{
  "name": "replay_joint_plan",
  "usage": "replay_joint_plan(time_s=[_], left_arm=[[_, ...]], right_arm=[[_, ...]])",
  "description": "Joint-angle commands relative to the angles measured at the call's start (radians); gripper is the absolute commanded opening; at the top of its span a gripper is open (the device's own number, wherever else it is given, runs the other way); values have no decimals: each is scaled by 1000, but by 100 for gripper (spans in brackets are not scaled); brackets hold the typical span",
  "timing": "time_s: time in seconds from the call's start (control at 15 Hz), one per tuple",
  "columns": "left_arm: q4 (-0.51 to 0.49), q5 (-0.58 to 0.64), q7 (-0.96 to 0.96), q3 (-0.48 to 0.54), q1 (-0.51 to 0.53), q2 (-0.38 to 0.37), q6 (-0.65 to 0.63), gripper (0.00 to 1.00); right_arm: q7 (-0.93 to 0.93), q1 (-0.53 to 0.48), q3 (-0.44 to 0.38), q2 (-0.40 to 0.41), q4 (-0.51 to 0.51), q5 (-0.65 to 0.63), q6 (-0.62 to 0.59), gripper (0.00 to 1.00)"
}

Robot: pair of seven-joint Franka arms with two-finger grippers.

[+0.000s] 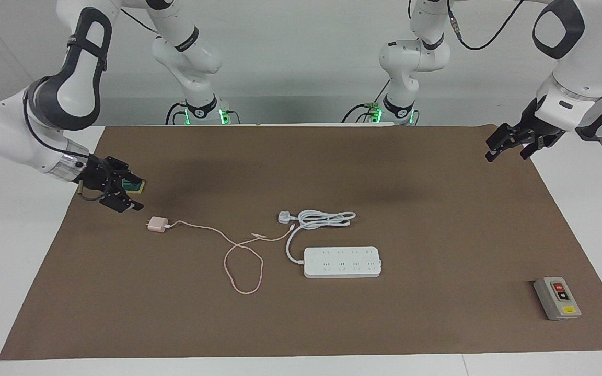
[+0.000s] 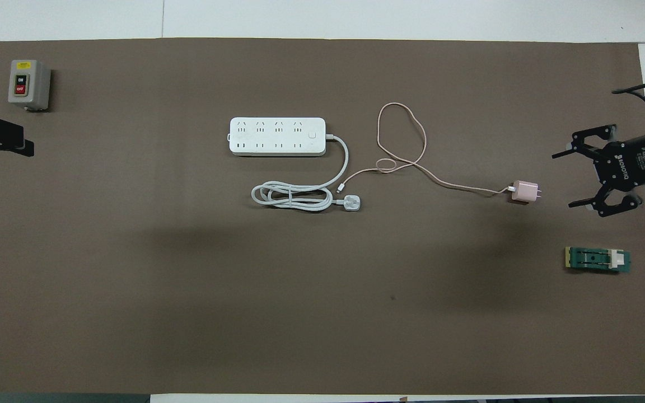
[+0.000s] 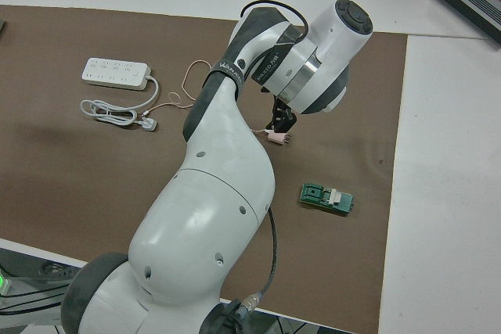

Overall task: Plug charger into power strip
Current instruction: 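Lower the right gripper over the pink charger and close on it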

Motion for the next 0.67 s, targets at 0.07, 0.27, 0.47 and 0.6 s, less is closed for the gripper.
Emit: replay_joint_plan(time_s=[0.07, 0.27, 0.47, 0.6], left_arm=[[-32, -3, 6, 9, -16, -26, 7, 100], [-33, -3, 6, 9, -16, -28, 7, 100], [-33, -3, 6, 8, -16, -28, 2, 100], [-30, -3, 6, 6, -31, -26, 7, 100]], right_arm=[[9, -66, 8, 33, -44, 98, 31, 100], [-8, -75, 8, 94, -43, 119, 34, 100], [-34, -74, 8, 131, -43, 121, 74, 100], [-78, -75, 8, 168, -46, 124, 103, 100]])
